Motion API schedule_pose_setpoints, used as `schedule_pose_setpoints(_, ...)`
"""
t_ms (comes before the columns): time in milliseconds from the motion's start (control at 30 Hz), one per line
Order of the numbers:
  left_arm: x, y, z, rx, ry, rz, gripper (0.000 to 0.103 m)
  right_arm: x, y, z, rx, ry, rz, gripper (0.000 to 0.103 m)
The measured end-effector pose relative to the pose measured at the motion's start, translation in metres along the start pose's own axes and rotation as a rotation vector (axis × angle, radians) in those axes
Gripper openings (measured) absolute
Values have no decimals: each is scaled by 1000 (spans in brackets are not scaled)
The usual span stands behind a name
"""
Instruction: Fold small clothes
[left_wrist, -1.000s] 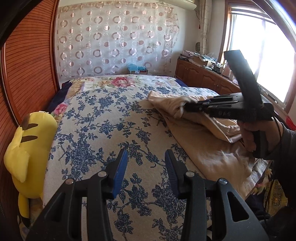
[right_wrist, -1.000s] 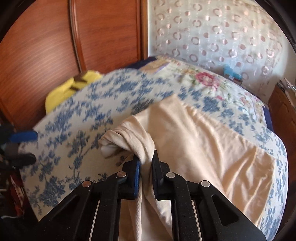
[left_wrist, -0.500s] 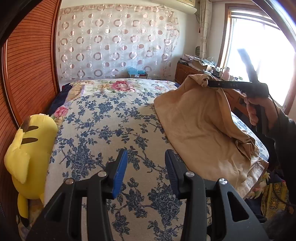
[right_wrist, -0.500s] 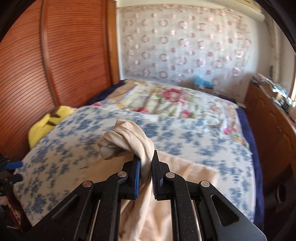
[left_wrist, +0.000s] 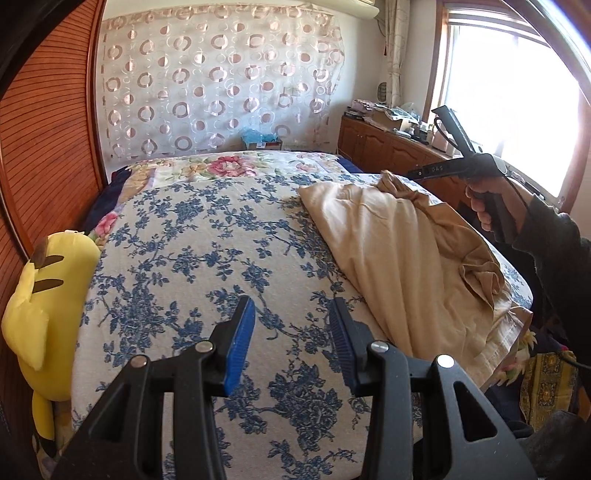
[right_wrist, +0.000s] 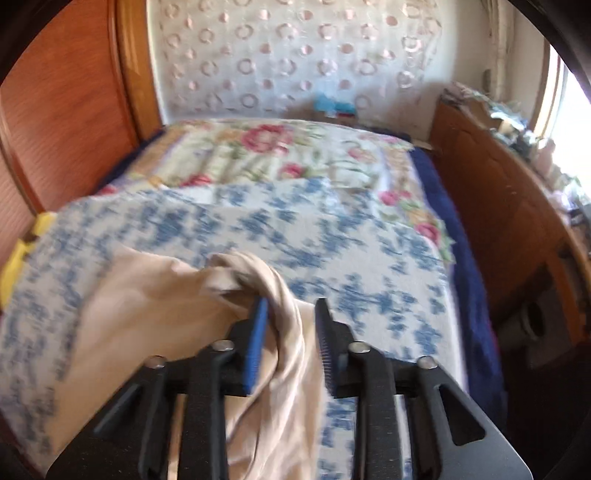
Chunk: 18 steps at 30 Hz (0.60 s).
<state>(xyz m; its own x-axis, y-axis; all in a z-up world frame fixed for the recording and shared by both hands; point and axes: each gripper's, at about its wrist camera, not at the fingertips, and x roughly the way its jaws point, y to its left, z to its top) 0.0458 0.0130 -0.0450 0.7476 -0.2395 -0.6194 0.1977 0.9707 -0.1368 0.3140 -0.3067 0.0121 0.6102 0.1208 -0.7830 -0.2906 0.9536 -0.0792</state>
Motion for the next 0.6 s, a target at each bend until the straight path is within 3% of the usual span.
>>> schedule_pose_setpoints(133, 5, -7, -1, 6, 9, -12, 40, -9, -9, -5, 34, -40, 37, 47)
schedule_pose_setpoints(267, 8, -14, -1, 18, 16, -19, 40, -15, -3, -2, 20, -73, 102, 48)
schedule_pose_setpoints(433, 12, -21, -1, 31, 23, -28, 40, 2, 25, 3, -69, -57, 108, 48)
schedule_pose_setpoints(567, 15, -25, -1, 39, 32, -33, 40, 31, 41, 10, -147, -2, 46, 47)
schedule_pose_setpoints(600, 15, -26, -1, 42, 33, -36, 40, 38, 41, 10, -161, 17, 28, 35)
